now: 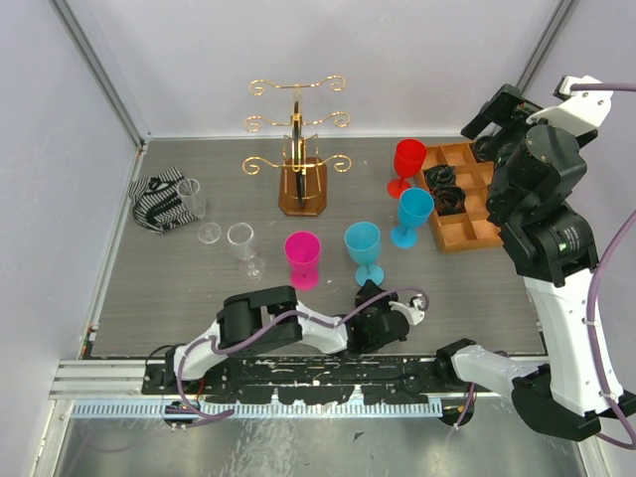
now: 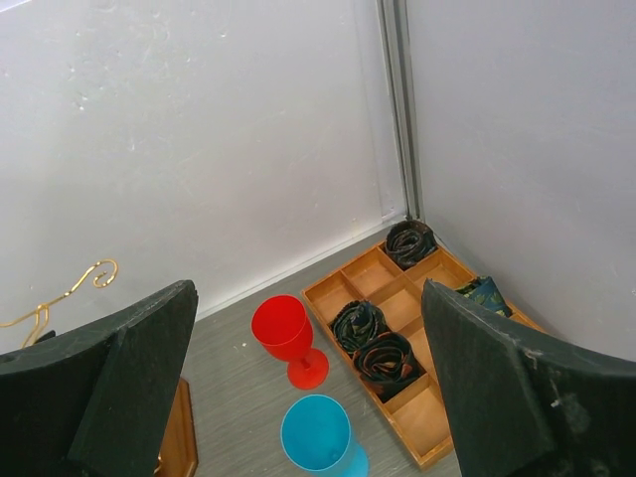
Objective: Take the wine glass off the wine glass rack
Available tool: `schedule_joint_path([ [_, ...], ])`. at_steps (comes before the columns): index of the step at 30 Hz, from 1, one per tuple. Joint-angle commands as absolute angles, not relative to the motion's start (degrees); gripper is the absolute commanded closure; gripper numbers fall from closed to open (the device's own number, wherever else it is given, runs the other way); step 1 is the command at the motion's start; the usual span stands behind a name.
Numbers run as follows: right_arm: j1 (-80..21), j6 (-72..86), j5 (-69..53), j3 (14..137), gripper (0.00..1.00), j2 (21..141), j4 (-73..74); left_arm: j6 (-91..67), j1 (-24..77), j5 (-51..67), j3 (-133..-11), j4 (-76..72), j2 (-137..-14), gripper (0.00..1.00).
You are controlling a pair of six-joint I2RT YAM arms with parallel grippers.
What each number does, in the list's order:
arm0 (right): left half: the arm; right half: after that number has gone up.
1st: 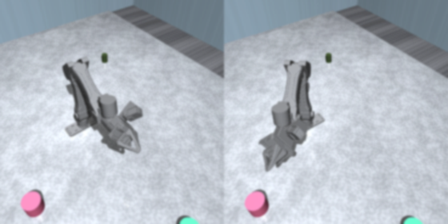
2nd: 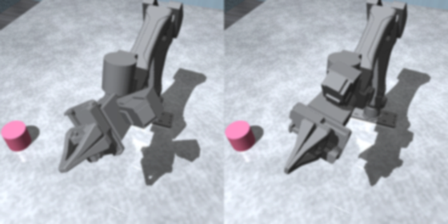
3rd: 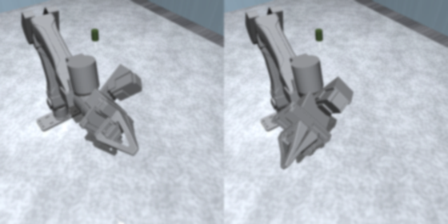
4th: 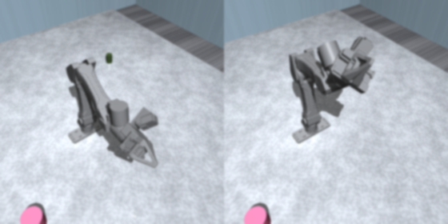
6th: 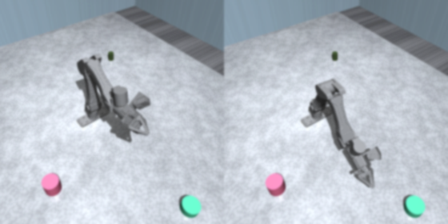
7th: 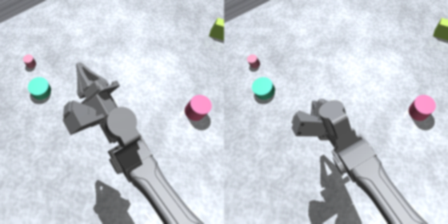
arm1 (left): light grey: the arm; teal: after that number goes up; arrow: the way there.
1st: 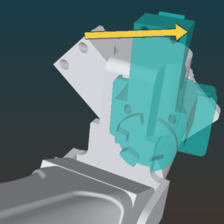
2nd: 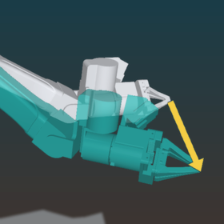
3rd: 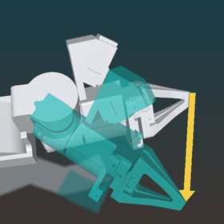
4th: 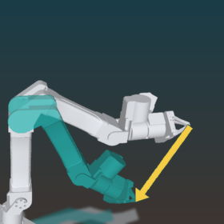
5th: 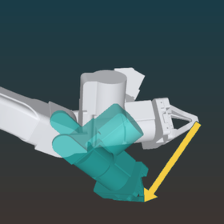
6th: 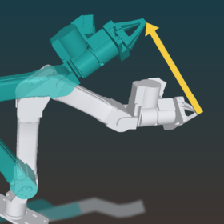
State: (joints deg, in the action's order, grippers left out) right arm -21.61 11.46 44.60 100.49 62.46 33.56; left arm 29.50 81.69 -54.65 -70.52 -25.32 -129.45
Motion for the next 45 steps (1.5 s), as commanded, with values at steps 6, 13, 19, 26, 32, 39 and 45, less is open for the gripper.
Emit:
schedule_joint_path([
  [6,-21.41,11.39,45.21,100.12,0.0,61.84,30.17,18.57,81.79,-36.89,-68.19,-12.93,-128.95,0.69],
  [13,-21.41,11.48,45.87,100.61,0.0,61.87,30.15,17.3,81.78,-32.18,-67.97,-10.73,-127.83,0.58],
  [19,-21.43,11.49,46.14,101.04,0.0,62.35,30.08,16.15,81.41,-28.02,-67.52,-8.67,-126.7,0.43],
  [26,-21.42,11.35,46.35,101.27,0.0,62.66,29.59,14.92,81.3,-22.21,-67.7,-4.23,-124.19,0.28],
  [32,-21.3,11.86,46.28,101.18,0.0,63.57,29.61,12.3,81.43,-14.64,-68.65,2.57,-120.17,0.26],
  [39,-20.85,14.33,45.91,103.14,0.0,67.64,33.3,9.25,83.65,-9.97,-68.33,8.98,-113.23,0.27],
  [45,-16.94,16.83,40.88,103.01,0.0,69.9,34.44,6.67,85.92,-3.86,-74.06,17.96,-105.34,0.27],
])
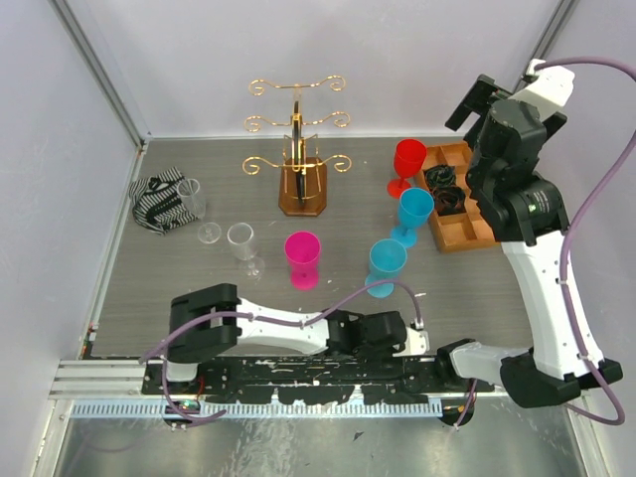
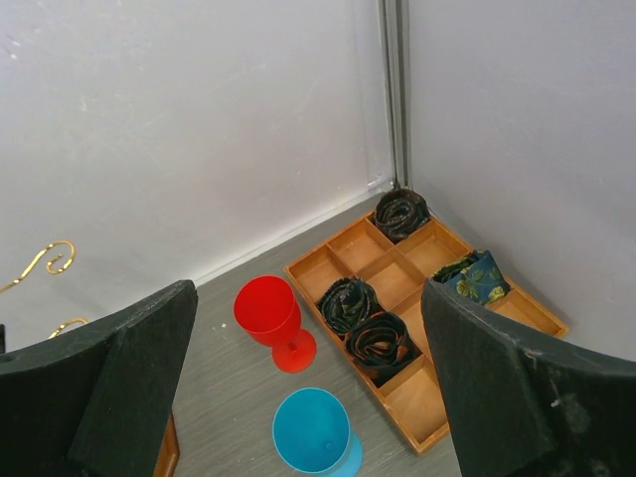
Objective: Take the wine glass off the wine glass rack
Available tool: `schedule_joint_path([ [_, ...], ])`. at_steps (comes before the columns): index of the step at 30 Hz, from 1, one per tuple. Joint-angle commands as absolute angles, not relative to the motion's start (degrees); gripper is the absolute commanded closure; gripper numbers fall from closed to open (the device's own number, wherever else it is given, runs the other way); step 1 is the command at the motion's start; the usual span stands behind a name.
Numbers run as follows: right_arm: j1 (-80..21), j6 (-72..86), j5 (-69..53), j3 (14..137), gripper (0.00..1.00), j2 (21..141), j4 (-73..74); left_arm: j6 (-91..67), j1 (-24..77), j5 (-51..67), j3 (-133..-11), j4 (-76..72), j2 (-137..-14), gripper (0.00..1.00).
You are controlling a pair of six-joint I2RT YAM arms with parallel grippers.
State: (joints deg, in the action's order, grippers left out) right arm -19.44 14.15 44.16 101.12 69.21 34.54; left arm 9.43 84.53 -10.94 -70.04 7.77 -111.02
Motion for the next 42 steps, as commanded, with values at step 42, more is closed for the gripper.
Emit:
schedule_joint_path([
  [42,-10.85,14.04,-1.35,105.95,0.0,88.75,32.9,-17.19,13.38,-12.83,-122.05,64.73,-95.79,0.02],
])
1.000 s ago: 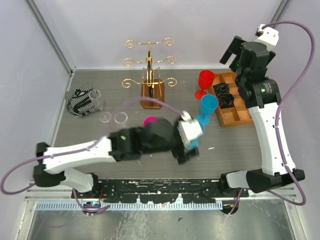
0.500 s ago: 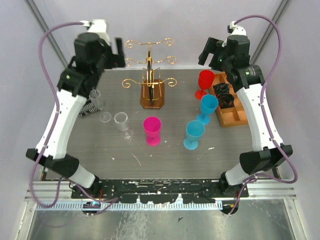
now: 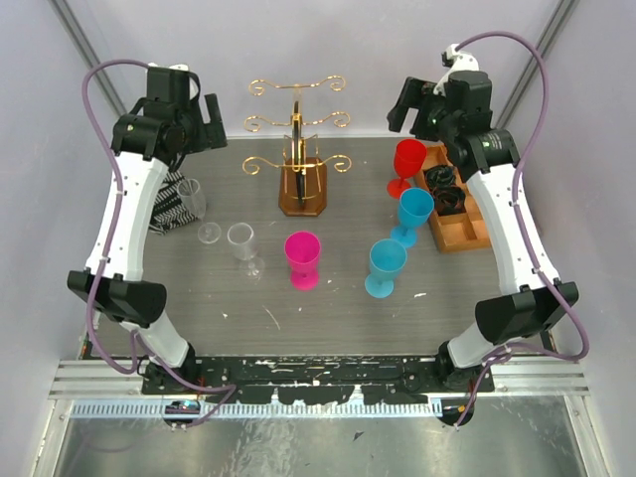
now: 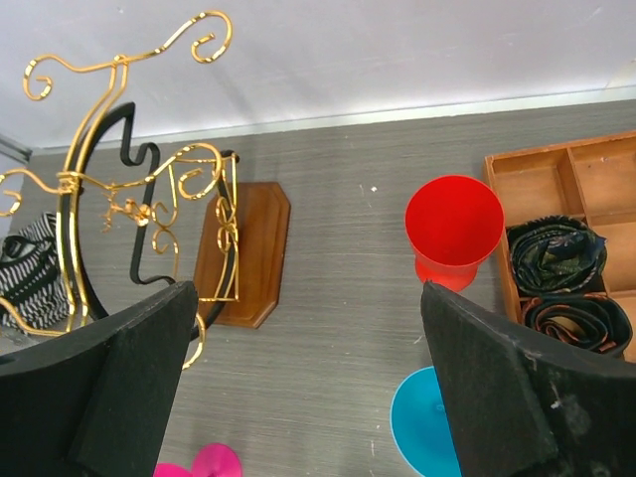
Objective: Take the wine glass off the wine glass rack
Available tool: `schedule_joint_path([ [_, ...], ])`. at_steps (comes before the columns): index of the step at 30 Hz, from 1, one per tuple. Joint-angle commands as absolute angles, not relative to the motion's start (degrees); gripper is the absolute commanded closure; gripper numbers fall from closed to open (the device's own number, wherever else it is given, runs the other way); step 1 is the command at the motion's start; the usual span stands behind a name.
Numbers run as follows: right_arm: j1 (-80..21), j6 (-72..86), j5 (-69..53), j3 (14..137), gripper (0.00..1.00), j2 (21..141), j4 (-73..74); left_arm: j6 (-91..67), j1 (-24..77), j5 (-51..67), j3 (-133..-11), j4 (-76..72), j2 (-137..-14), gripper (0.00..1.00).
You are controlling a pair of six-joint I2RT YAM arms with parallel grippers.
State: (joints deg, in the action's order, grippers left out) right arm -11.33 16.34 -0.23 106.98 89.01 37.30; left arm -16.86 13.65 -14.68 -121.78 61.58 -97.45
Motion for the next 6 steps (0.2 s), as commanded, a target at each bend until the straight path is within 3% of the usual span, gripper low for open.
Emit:
schedule_joint_path([
  [1,-10.79,13.52,-1.32,105.42,0.0,88.58,32.31,-17.08,13.41,-12.52,-120.67,63.84,-94.7,0.02],
  [6,-10.57,13.68,-1.34,105.32,0.0,88.67,31.26,-16.9,13.44,-11.38,-117.84,61.88,-91.78,0.02],
])
